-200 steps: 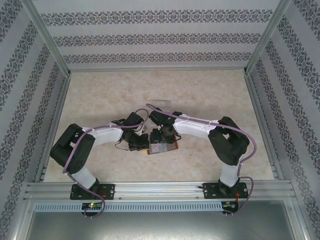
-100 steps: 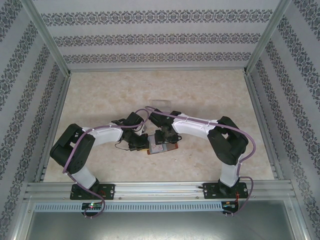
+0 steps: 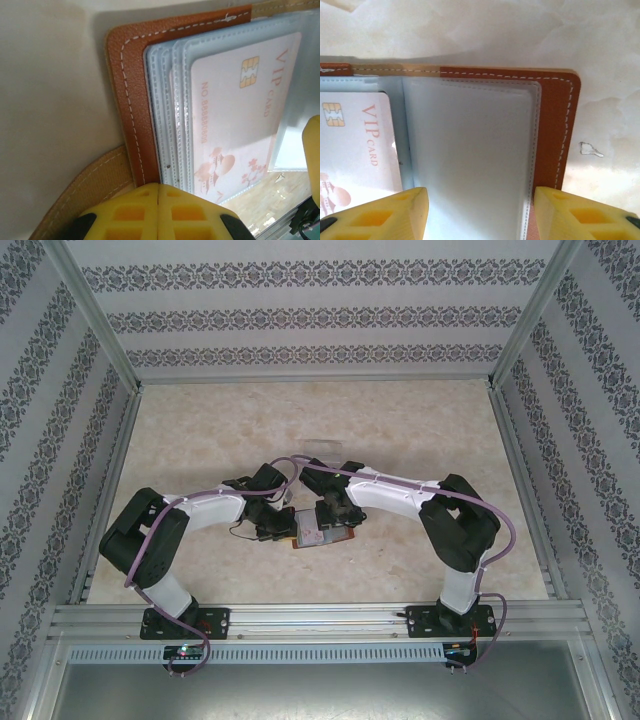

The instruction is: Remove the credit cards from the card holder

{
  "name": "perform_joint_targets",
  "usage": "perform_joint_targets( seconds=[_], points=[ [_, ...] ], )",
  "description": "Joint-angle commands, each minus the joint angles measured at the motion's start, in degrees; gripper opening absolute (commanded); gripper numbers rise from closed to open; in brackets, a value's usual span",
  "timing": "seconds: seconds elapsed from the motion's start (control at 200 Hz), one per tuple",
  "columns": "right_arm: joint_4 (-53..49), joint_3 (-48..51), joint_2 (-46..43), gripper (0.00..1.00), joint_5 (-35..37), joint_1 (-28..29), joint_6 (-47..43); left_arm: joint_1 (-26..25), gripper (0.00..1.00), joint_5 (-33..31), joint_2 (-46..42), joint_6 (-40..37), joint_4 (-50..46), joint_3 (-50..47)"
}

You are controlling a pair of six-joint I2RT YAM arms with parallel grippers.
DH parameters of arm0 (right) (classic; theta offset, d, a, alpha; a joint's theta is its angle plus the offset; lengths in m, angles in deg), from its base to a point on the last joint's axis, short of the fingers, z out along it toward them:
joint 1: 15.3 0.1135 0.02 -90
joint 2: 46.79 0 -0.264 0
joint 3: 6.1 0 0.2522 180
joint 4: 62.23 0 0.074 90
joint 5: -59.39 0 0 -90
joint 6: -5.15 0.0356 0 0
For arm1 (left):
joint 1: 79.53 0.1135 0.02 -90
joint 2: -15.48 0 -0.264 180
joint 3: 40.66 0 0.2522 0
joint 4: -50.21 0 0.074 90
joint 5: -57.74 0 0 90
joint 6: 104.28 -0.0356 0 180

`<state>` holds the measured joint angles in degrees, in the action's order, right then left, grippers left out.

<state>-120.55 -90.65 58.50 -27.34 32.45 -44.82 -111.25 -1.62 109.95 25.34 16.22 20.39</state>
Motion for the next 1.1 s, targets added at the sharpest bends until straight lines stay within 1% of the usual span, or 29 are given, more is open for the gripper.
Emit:
perform_joint_targets(
  seconds=[0.0, 0.455, 0.679, 0.789, 0.899, 1.094],
  points=[
    [-1.1, 1.0, -1.3, 0.59, 1.7, -0.5, -1.1, 0.9, 0.06, -1.8, -1.5, -1.3, -3.3, 1.3],
    [-1.8, 1.7, -2.5, 0.57, 2.2, -0.9, -2.0, 1.0, 0.07, -1.8, -2.4, -2.1, -5.9, 5.2],
    [-0.4, 1.4, -4.6, 0.53, -0.2, -1.1, -1.9, 0.8, 0.07, -0.4, -1.4, -2.4, -5.7, 7.3],
    [1.6, 2.1, -5.6, 0.49, -2.4, -1.7, -1.4, 0.7, 0.06, 1.1, -0.6, -1.7, -4.4, 7.5],
    [4.4, 3.2, -6.6, 0.43, -5.6, -2.4, -0.5, 0.5, 0.05, 1.5, 0.2, -1.0, -3.5, 7.8],
    [12.1, 6.1, -7.3, 0.28, -13.9, -3.7, 2.2, 0.0, 0.05, 1.8, 1.7, -0.6, -2.4, 8.1]
  ],
)
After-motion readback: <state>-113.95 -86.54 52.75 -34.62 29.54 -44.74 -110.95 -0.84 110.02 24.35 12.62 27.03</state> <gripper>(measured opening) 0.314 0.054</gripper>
